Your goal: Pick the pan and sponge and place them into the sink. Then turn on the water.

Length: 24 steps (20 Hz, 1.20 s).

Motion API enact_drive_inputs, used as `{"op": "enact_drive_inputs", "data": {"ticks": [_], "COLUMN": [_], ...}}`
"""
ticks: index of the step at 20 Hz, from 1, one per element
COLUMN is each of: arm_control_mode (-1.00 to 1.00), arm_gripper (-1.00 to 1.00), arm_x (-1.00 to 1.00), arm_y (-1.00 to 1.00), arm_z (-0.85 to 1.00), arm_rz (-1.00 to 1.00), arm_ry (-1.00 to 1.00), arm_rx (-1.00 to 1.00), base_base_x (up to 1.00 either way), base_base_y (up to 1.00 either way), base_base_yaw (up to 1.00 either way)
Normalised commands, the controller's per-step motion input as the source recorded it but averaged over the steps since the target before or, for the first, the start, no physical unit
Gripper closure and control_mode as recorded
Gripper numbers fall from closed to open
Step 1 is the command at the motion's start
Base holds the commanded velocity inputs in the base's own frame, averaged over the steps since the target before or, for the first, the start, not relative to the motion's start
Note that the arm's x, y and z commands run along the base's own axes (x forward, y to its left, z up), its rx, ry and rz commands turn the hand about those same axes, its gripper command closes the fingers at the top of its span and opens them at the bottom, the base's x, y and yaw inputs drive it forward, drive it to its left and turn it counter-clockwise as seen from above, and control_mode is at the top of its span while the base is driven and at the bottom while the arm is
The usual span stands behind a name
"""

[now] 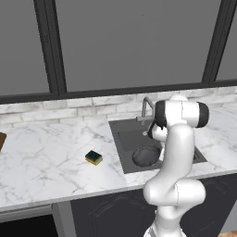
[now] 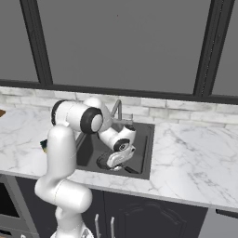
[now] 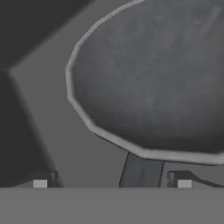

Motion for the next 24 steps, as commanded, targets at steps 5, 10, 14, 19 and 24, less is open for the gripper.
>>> {"op": "enact_drive_inputs", "data": {"ticks": [5,10,14,19,24], "arm_control_mode": [-1.0,-1.0,-1.0,-1.0,-1.0], "arm_gripper": [-1.0,-1.0,-1.0,-1.0,-1.0], "arm_x": [0.11,0.16,0.03,-0.08,-0.29], "arm_y": [0.19,0.08,0.0,0.0,0.0], "arm_z": [0.45,0.39,0.45,0.49,0.44], "arm_rz": [-0.07,-0.06,-0.06,-0.07,-0.09], "arm_ry": [-0.08,-0.12,-0.08,-0.02,0.0], "arm_rx": [-0.04,-0.09,-0.04,0.0,0.04], "base_base_x": [0.0,0.0,0.0,0.0,0.0], "base_base_y": [0.0,0.0,0.0,0.0,0.0], "base_base_yaw": [0.0,0.0,0.0,0.0,0.0]}}
